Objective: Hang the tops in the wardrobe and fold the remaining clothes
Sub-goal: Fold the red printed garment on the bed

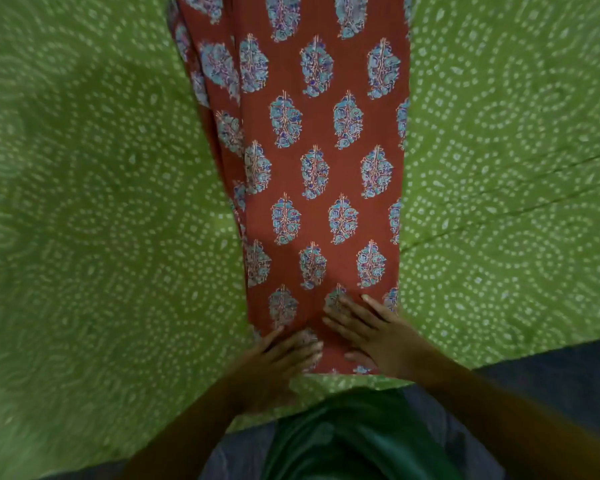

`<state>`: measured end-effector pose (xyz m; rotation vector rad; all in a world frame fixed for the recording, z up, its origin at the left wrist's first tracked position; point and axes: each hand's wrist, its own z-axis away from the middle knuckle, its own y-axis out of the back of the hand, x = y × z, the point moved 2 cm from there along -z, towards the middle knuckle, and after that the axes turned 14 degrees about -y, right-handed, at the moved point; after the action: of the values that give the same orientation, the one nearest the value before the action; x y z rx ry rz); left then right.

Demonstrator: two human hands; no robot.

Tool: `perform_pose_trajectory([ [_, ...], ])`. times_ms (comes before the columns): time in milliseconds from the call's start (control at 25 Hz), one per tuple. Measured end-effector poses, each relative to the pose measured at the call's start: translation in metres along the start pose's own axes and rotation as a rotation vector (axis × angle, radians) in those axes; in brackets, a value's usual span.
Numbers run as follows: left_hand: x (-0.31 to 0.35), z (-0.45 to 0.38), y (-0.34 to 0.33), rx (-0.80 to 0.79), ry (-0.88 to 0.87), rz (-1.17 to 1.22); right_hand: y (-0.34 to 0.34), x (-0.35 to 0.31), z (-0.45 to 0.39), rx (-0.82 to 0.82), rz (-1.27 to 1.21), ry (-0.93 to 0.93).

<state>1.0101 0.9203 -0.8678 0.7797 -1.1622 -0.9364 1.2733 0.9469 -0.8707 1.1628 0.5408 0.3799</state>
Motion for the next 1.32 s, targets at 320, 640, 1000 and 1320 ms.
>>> perform_pose_trajectory([
  [320,-0.195,0.008,0.131,1.313,1.592,1.011,0.086,0.078,-0.120,0.134,-0.319,-0.437],
  [640,-0.348,0.001,0.198,1.243,1.236,1.822,0.143,0.091,-0.247,0.221,-0.773,-0.783],
  [1000,-0.292,0.121,0.176,1.903,0.869,2.026,0.140,-0.027,-0.266,0.342,-0.596,-0.870],
  [1320,-0.283,0.223,0.134,1.599,1.353,0.900,0.115,-0.101,-0.282,0.298,-0.198,-0.721],
])
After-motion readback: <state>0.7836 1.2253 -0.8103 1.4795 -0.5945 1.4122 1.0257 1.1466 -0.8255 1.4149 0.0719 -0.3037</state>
